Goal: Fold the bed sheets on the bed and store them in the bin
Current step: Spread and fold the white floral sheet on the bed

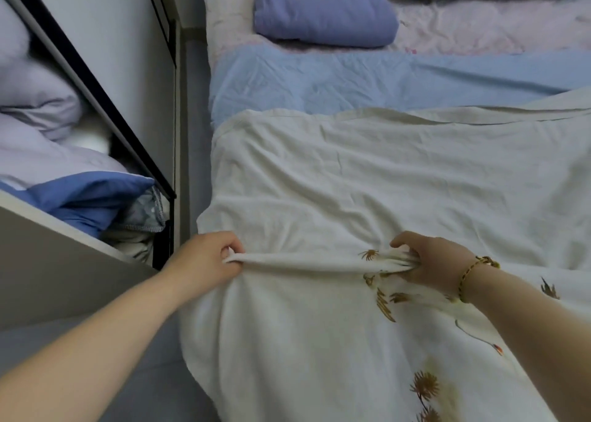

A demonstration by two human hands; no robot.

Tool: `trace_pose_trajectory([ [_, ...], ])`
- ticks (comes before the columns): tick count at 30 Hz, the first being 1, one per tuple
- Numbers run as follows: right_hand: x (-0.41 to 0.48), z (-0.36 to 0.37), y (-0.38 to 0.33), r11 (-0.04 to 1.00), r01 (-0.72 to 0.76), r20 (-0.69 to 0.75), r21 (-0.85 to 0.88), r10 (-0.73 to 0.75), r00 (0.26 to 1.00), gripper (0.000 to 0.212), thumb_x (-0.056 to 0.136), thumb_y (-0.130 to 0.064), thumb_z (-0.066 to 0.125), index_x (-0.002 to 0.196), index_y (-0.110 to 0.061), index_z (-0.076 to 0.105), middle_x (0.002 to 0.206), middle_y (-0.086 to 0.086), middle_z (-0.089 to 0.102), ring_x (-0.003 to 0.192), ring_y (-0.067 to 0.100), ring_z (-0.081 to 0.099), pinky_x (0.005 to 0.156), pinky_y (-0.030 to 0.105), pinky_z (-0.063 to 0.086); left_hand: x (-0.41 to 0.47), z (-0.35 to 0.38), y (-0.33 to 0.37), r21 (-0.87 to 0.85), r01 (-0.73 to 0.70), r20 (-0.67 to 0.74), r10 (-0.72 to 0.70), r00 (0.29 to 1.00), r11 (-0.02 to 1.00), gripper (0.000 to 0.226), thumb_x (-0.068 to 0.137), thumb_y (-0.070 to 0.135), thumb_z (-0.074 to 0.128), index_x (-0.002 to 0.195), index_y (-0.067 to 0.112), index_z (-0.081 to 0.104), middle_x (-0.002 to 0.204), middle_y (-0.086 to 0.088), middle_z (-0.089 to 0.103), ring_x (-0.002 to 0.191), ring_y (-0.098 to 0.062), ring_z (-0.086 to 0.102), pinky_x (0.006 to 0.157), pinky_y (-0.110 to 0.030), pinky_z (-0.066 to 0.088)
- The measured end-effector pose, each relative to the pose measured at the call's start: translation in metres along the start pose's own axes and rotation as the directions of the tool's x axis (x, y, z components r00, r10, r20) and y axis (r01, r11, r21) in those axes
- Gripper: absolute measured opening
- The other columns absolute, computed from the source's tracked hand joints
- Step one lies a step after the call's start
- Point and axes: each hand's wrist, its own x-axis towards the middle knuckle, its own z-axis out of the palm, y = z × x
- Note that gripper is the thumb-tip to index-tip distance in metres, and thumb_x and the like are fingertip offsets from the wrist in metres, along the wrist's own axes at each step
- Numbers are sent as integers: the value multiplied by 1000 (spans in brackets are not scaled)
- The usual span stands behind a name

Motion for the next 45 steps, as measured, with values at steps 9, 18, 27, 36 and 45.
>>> trace_pose_trajectory([
  [9, -26, -28, 13, 946, 57, -71, 319, -36, 997, 24, 86, -7, 55, 67, -21, 54, 66, -4, 51, 59, 7, 43, 54, 14, 33, -8, -7, -7, -223, 47, 255, 12, 967, 974, 16, 49, 25, 53, 60, 16, 47, 56, 9, 44, 55, -6, 40, 48, -11, 29],
  [18, -30, -42, 2, 921, 60, -107, 384, -21, 994, 13, 85, -16, 60, 76, -25, 60, 74, -9, 56, 64, 4, 46, 58, 13, 35, 4, -47, -4, 30, -13, 82, 10, 997, 999, 22, 75, 11, 73, 63, 22, 58, 66, 7, 59, 62, -4, 51, 53, -12, 35],
  [27, -19, -43, -8, 928, -112, 382, 355, -35, 924, 52, 51, -78, 64, 74, -32, 71, 75, -10, 72, 69, 5, 67, 70, 20, 52, 7, -91, -13, -164, 77, 412, -3, 911, 983, 51, 19, 63, 82, 53, 27, 71, 59, 7, 68, 56, -5, 62, 50, -12, 44],
  [36, 26, -72, -32, 912, -45, -207, 409, 141, 968, 33, 92, -31, 50, 73, -8, 63, 63, 6, 53, 58, 17, 45, 53, 23, 34, 52, -90, -25, -173, 151, 179, -120, 976, 973, 25, 78, 28, 71, 59, 15, 62, 59, 1, 59, 56, -12, 53, 53, -21, 38],
  [45, 122, -141, -113, 997, 62, -596, 42, -25, 803, 29, 96, -26, 36, 104, -7, 57, 94, 13, 55, 87, 29, 48, 71, 30, 33, 129, -124, -63, 43, 225, -267, -206, 941, 973, 35, 86, 39, 60, 59, 17, 54, 67, -6, 52, 74, -26, 52, 63, -28, 33],
])
